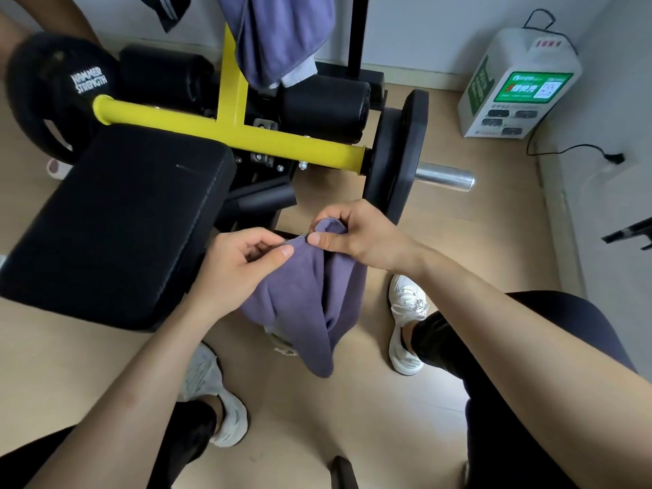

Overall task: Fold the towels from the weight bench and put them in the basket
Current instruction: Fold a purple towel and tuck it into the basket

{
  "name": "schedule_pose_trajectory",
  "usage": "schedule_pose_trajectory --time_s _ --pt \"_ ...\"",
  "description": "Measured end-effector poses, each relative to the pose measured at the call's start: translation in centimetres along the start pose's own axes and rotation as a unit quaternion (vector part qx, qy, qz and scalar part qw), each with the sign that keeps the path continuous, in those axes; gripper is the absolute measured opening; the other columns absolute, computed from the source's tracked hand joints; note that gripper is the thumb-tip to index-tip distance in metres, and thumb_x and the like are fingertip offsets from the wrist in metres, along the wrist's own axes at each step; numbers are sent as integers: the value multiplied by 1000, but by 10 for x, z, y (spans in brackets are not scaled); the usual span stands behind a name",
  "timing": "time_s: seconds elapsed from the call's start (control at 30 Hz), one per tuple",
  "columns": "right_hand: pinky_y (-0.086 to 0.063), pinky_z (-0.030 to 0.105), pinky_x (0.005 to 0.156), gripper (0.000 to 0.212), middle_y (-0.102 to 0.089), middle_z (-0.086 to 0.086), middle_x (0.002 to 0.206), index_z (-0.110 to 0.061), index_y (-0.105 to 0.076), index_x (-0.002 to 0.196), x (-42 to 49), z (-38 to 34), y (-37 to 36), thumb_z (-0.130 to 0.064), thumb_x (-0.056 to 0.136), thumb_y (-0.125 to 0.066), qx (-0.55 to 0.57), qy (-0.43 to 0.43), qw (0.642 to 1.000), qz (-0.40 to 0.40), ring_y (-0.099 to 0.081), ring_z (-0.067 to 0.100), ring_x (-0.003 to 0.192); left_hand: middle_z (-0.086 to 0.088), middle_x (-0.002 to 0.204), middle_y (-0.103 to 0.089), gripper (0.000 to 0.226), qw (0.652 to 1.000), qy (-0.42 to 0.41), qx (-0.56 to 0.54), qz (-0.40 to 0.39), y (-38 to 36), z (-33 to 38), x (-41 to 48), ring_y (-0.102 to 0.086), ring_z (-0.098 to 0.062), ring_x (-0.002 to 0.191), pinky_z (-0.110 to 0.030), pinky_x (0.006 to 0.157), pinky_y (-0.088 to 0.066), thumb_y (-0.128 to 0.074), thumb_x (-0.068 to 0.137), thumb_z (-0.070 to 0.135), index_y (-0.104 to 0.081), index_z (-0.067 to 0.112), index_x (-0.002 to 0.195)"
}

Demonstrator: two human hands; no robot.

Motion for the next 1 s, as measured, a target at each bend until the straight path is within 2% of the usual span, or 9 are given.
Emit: schedule_pose_trajectory --time_s 0.1,0.17,0.27,0.3,0.47,0.63,0.73,0.87,1.0 --pt "-43 19 71 12 -64 5 75 -8 -68 81 -1 1 11 -11 93 -70 18 -10 998 59 -53 5 71 11 68 -72 15 999 24 26 -9 9 -10 -1 -63 -5 61 -19 62 -49 -75 91 10 -75 22 82" --pt "-41 17 68 16 -61 5 72 -8 -67 78 -1 4 26 -13 93 -70 27 -16 991 127 -53 6 69 -1 71 -73 10 998 41 43 -35 13 -19 -2 -66 -27 65 -37 63 -51 -75 92 18 -76 19 83" --pt "-50 27 78 22 -71 2 85 -26 -63 72 -1 10 48 -19 91 -71 58 -27 976 209 -71 15 90 -17 74 -69 15 996 51 59 -47 19 -27 -3 -62 -44 76 -48 67 -50 -74 94 20 -74 11 81" --pt "-52 31 82 22 -73 3 90 -28 -63 72 -2 13 53 -21 90 -71 57 -34 972 226 -71 18 96 -17 75 -70 15 996 54 56 -36 22 -28 -3 -63 -43 76 -46 67 -50 -73 94 19 -74 10 82" --pt "-49 24 72 22 -65 -7 81 -24 -61 73 -7 21 70 -20 93 -70 44 -75 952 294 -58 7 74 -4 74 -75 8 994 101 12 51 36 -31 -4 -66 -9 68 -24 69 -52 -74 92 14 -77 15 84" --pt "-46 16 69 6 -63 -3 80 -12 -65 93 -5 28 68 -18 94 -67 1 -85 951 296 -55 7 71 5 80 -72 8 979 112 -108 132 37 -26 -4 -64 -11 78 -23 75 -55 -70 96 17 -74 12 92" --pt "-39 13 64 20 -54 -6 70 -12 -57 111 -2 31 57 -17 94 -67 -78 -71 960 258 -47 4 62 4 86 -74 9 977 92 -129 146 31 -14 -2 -65 -9 83 -24 78 -54 -67 98 15 -75 12 97" --pt "-42 22 66 12 -66 -11 65 -16 -57 94 -1 30 52 -18 92 -69 -102 -65 961 247 -55 3 63 9 74 -68 11 973 93 -146 150 22 -8 -1 -59 -4 71 -18 69 -46 -66 98 14 -73 10 92" --pt "-45 26 67 10 -66 1 73 -14 -67 81 -3 24 39 -17 89 -72 18 -49 960 275 -57 9 68 9 85 -76 9 960 124 -199 151 5 -9 -6 -68 -3 83 -19 77 -51 -68 96 10 -76 14 93"
Point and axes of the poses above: each hand's wrist, its own x-axis towards the middle knuckle, its own y-axis out of the back of the hand, z = x × y, the point moved 6 cm from there along x, towards the middle knuckle
